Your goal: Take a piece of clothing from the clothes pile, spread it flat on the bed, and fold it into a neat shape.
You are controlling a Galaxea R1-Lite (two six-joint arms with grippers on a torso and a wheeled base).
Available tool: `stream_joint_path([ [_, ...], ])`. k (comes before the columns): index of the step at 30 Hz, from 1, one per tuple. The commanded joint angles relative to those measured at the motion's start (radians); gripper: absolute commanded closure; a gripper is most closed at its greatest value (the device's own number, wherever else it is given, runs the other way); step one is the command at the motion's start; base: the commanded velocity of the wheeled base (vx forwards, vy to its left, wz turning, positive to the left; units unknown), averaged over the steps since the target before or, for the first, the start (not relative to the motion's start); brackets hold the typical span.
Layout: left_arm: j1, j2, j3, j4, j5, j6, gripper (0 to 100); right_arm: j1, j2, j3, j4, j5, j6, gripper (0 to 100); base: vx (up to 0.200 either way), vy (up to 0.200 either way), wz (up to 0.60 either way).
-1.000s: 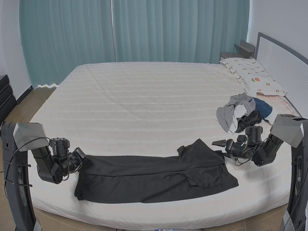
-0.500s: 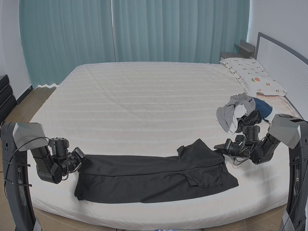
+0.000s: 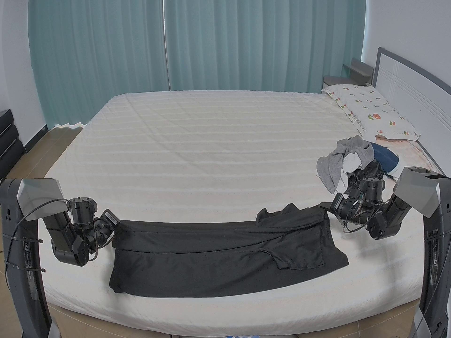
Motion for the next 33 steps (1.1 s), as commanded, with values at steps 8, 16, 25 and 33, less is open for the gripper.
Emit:
stream_joint_path([
  [8, -0.003, 0.012, -0.015, -0.005, -0.003, -0.01, 100, -0.001, 0.061, -0.04, 0.003, -0.012, -0.003, 100, 0.0, 0.0, 0.0],
  [16, -0.004, 0.007, -0.001, -0.005, -0.007, -0.008, 0, -0.001, 0.058, -0.034, -0.004, -0.012, -0.003, 0, 0.0, 0.0, 0.0],
  [25, 0.014, -0.005, -0.006, -0.018, -0.012, -0.036, 0, 0.008, -0.112, 0.07, -0.058, -0.006, 0.005, 0, 0.0, 0.0, 0.0],
  [33, 0.014, -0.003, -0.026, -0.018, -0.009, -0.097, 0, 0.103, -0.008, 0.03, -0.062, -0.014, -0.006, 0, 0.0, 0.0, 0.0],
])
